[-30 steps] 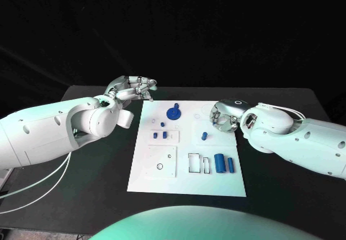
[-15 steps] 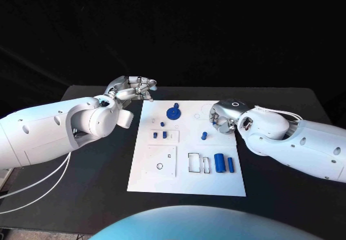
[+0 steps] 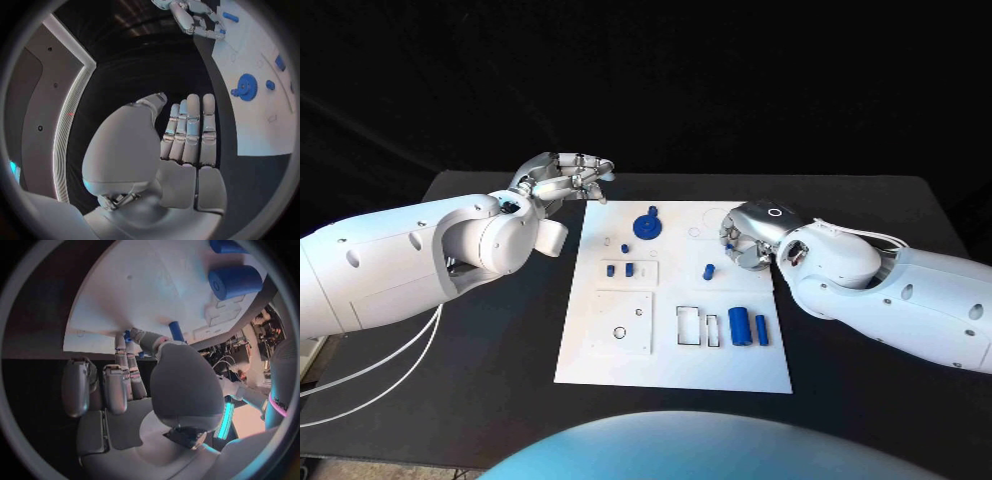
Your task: Assemble the parts on the task board
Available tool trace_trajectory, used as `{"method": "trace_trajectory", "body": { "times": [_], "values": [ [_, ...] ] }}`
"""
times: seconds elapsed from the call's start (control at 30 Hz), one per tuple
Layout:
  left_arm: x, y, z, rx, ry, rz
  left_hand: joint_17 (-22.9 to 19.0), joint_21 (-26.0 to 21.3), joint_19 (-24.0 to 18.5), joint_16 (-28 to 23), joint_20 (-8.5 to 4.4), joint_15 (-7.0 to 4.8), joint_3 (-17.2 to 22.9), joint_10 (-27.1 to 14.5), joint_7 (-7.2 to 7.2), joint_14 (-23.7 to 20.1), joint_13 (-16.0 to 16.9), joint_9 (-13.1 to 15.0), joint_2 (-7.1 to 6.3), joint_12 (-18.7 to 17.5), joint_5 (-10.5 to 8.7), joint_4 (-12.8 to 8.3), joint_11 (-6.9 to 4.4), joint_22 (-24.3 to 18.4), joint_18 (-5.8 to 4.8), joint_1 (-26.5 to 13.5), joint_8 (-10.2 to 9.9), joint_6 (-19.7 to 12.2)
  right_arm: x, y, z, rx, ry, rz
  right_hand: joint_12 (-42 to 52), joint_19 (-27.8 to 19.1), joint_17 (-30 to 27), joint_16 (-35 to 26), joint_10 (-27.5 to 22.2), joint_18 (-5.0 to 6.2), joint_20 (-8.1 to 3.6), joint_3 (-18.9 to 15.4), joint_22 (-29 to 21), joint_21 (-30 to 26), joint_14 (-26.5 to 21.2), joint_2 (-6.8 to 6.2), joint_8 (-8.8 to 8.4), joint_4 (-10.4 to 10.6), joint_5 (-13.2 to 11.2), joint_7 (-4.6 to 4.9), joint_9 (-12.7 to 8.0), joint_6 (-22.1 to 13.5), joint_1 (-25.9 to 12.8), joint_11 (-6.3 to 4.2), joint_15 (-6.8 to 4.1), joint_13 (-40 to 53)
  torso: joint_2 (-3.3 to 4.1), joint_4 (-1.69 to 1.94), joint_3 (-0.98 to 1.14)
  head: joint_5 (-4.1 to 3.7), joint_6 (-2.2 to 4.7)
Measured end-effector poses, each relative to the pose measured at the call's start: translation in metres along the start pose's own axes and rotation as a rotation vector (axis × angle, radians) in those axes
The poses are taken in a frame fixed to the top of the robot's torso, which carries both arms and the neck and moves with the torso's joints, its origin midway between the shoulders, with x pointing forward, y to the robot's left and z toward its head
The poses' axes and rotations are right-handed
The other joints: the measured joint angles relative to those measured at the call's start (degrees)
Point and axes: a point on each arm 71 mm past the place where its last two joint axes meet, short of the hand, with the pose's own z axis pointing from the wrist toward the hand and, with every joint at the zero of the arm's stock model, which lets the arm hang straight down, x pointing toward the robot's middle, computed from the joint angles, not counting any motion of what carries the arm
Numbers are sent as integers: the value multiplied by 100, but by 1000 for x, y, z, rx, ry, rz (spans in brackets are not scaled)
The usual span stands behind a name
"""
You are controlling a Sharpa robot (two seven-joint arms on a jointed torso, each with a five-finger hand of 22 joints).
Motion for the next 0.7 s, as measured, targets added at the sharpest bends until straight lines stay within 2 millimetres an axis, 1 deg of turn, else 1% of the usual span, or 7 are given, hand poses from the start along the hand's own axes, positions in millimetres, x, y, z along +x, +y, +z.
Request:
{"method": "trace_trajectory", "body": {
  "times": [0.23,0.47,0.53,0.6,0.7],
  "values": [
    [-1,0,1,-1,-3,1,0,0,0,0,0,0,0,0,0,0,0,0,0,0,0,0,0,-4,0,0,0,0,-5,-2,-5,3,-28,23,-12,0,-1,0,1,0,0,10,0,26,0,0,1,-10,26,-1,10,0,0,-1,0,0,-2,0,-2,1,12],
    [-3,1,1,-3,-8,3,1,0,0,0,0,0,0,0,0,0,-6,0,0,0,0,0,0,-6,0,0,0,0,-16,-2,-14,-2,-58,58,-36,0,-1,0,1,0,0,16,-1,26,0,0,1,-16,59,0,11,0,1,-1,0,-1,-4,-4,-2,9,18],
    [-3,1,1,-4,-9,3,0,0,0,0,0,0,0,0,0,0,-6,0,0,0,0,0,0,-6,0,0,0,0,-19,1,-17,-10,-64,71,-44,0,-1,0,1,0,0,16,-1,26,0,0,1,-16,64,0,18,0,2,-1,0,-1,-5,-7,-2,14,20],
    [-3,1,1,-4,-9,3,0,0,0,0,0,0,0,0,0,0,-6,0,0,0,0,0,0,-6,0,0,0,0,-23,8,-20,-29,-72,89,-44,0,-1,0,1,0,0,16,-1,26,0,0,0,-16,83,0,18,0,2,-1,1,-1,-5,-11,-2,14,27],
    [-3,1,2,-4,-8,3,1,0,0,-12,0,0,15,0,0,0,-5,-1,0,0,0,-16,0,-6,0,0,0,0,-28,23,-24,-69,-84,118,-49,0,-1,0,0,0,0,33,-1,26,0,14,0,-33,96,0,19,0,16,-1,1,-5,-3,-13,2,24,31]
  ]
}}
